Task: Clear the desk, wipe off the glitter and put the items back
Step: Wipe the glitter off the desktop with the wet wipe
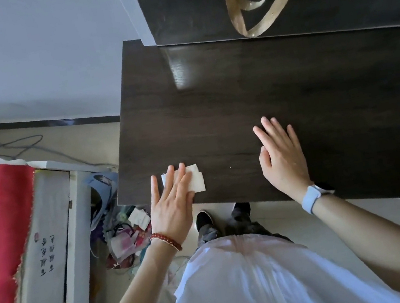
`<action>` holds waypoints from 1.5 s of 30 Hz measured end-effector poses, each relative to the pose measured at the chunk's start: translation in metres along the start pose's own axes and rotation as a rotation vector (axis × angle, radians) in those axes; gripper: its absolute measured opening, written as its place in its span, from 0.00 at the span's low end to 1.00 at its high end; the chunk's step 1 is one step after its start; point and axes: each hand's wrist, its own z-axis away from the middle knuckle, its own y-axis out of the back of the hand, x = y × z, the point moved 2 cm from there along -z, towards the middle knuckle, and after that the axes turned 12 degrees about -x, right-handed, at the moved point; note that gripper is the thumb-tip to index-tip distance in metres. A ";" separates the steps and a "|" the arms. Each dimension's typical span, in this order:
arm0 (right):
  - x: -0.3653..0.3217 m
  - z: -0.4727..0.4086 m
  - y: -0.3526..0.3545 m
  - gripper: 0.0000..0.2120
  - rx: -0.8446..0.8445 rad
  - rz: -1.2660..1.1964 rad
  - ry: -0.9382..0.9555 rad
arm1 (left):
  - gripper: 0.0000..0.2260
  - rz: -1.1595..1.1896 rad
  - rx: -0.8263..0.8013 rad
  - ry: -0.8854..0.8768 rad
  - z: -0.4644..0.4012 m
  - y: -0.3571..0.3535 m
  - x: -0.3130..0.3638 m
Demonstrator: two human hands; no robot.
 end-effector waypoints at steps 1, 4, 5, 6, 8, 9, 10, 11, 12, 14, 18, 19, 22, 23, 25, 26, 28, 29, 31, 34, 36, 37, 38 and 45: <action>-0.002 0.005 -0.002 0.24 0.000 0.018 -0.011 | 0.13 0.023 0.017 -0.022 0.004 0.000 -0.002; -0.008 0.022 -0.010 0.24 -0.006 0.058 -0.069 | 0.09 0.038 0.105 -0.087 0.021 -0.002 -0.009; -0.011 0.026 -0.012 0.24 -0.004 0.058 -0.090 | 0.10 0.019 0.143 -0.108 0.026 -0.003 -0.012; -0.014 0.029 -0.015 0.24 0.000 0.054 -0.109 | 0.11 -0.008 0.183 -0.126 0.029 -0.002 -0.017; -0.018 0.032 -0.016 0.24 0.021 0.030 -0.144 | 0.13 -0.050 0.254 -0.164 0.030 0.002 -0.026; -0.021 0.032 -0.017 0.25 0.034 0.019 -0.156 | 0.13 -0.065 0.274 -0.185 0.029 0.006 -0.032; -0.022 0.032 -0.017 0.25 0.046 0.013 -0.164 | 0.12 -0.072 0.283 -0.198 0.029 0.009 -0.037; -0.024 0.032 -0.018 0.25 0.056 0.010 -0.169 | 0.11 -0.069 0.289 -0.190 0.030 0.013 -0.045; -0.025 0.032 -0.018 0.25 0.068 0.009 -0.173 | 0.11 -0.057 0.295 -0.154 0.031 0.016 -0.053; -0.025 0.032 -0.020 0.25 0.085 0.008 -0.182 | 0.09 -0.008 0.307 -0.013 0.033 0.022 -0.068; -0.024 0.031 -0.022 0.25 0.115 0.006 -0.189 | 0.11 0.105 0.325 0.168 0.021 0.028 -0.083; -0.024 0.032 -0.022 0.25 0.118 0.004 -0.187 | 0.12 0.129 0.322 0.183 0.016 0.029 -0.083; -0.024 0.033 -0.023 0.25 0.127 0.009 -0.186 | 0.13 0.211 0.329 0.212 0.012 0.025 -0.078; -0.024 0.032 -0.023 0.25 0.129 0.007 -0.187 | 0.13 0.226 0.330 0.209 0.017 0.022 -0.075; -0.024 0.031 -0.023 0.25 0.123 -0.002 -0.194 | 0.12 0.231 0.329 0.174 0.032 0.011 -0.062; -0.023 0.031 -0.023 0.25 0.120 -0.005 -0.193 | 0.11 0.225 0.327 0.143 0.038 0.005 -0.051; -0.023 0.031 -0.022 0.25 0.123 -0.008 -0.185 | 0.11 0.198 0.307 0.044 0.041 -0.006 -0.024; -0.023 0.031 -0.021 0.25 0.126 -0.011 -0.183 | 0.11 0.180 0.295 -0.014 0.038 -0.008 -0.009; -0.021 0.032 -0.021 0.25 0.126 -0.014 -0.178 | 0.11 0.160 0.306 -0.064 0.030 -0.003 0.012; -0.020 0.031 -0.021 0.25 0.132 -0.031 -0.163 | 0.12 0.197 0.404 0.059 0.023 0.022 0.000; -0.018 0.032 -0.021 0.25 0.135 -0.044 -0.155 | 0.12 0.188 0.476 0.213 0.021 0.035 -0.029; -0.018 0.032 -0.021 0.24 0.142 -0.048 -0.151 | 0.12 0.181 0.500 0.289 0.019 0.039 -0.043; -0.018 0.032 -0.021 0.24 0.147 -0.052 -0.147 | 0.12 0.181 0.511 0.358 0.015 0.041 -0.054; -0.015 0.032 -0.023 0.23 0.149 -0.061 -0.123 | 0.10 0.222 0.410 0.405 -0.007 0.035 -0.034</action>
